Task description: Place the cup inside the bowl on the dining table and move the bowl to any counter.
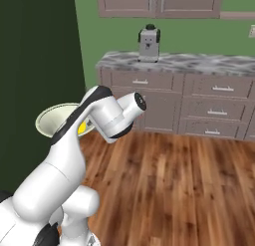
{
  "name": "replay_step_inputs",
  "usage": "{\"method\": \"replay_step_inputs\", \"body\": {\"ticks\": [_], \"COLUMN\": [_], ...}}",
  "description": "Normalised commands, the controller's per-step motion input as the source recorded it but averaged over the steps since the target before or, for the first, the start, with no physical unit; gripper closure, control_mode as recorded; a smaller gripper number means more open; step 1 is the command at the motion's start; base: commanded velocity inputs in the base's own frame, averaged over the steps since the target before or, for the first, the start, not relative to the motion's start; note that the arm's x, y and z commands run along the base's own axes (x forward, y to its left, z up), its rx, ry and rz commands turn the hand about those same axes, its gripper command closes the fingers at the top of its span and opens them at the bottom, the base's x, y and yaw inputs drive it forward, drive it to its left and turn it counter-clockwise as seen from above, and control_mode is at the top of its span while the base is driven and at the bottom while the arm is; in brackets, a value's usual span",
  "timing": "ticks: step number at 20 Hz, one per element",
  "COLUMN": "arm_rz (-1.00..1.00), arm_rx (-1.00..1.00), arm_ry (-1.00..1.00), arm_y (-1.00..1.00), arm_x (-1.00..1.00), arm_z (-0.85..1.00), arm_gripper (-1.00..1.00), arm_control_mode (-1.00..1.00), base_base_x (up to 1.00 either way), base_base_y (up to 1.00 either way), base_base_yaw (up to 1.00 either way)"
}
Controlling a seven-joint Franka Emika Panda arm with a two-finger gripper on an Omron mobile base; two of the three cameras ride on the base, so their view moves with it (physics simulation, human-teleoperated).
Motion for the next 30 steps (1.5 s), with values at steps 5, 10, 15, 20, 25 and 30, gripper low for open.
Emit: {"method": "replay_step_inputs", "body": {"ticks": [5,10,15,20,25,30], "arm_rz": [0.0,0.0,0.0,0.0,0.0,0.0], "arm_rx": [0.0,0.0,0.0,0.0,0.0,0.0], "arm_ry": [0.0,0.0,0.0,0.0,0.0,0.0], "arm_y": [0.0,0.0,0.0,0.0,0.0,0.0], "arm_x": [0.0,0.0,0.0,0.0,0.0,0.0], "arm_z": [0.0,0.0,0.0,0.0,0.0,0.0], "arm_gripper": [1.0,1.0,1.0,1.0,1.0,1.0], "arm_control_mode": [1.0,1.0,1.0,1.0,1.0,1.0], "base_base_x": [1.0,1.0,1.0,1.0,1.0,0.83], "base_base_y": [0.33,0.36,0.34,0.22,0.06,-0.16], "base_base_yaw": [0.0,0.0,0.0,0.0,0.0,0.03]}}
